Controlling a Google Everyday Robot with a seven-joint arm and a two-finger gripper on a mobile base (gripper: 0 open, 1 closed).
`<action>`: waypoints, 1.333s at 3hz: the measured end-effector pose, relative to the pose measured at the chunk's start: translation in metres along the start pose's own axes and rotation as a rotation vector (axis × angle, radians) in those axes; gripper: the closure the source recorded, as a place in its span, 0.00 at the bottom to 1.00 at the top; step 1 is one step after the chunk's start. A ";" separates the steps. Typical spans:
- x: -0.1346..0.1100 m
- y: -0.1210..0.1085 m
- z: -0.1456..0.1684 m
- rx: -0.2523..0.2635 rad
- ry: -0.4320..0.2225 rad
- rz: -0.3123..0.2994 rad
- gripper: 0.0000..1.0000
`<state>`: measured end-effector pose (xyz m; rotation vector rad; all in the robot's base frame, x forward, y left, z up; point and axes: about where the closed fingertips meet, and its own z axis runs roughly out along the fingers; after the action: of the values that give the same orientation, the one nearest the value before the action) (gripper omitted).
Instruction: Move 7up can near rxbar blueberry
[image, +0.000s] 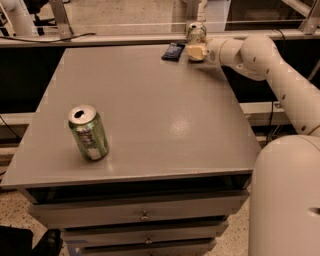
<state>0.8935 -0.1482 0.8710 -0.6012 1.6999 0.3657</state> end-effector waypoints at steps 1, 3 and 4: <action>0.001 0.001 -0.003 -0.002 0.004 0.008 0.00; -0.007 0.019 -0.036 -0.024 -0.014 0.041 0.00; -0.015 0.030 -0.074 -0.013 -0.023 0.047 0.00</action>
Offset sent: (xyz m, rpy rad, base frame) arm -0.0360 -0.0052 0.0115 0.0461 0.0218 0.0199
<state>0.8184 -0.1613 0.8991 -0.5657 1.6929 0.4163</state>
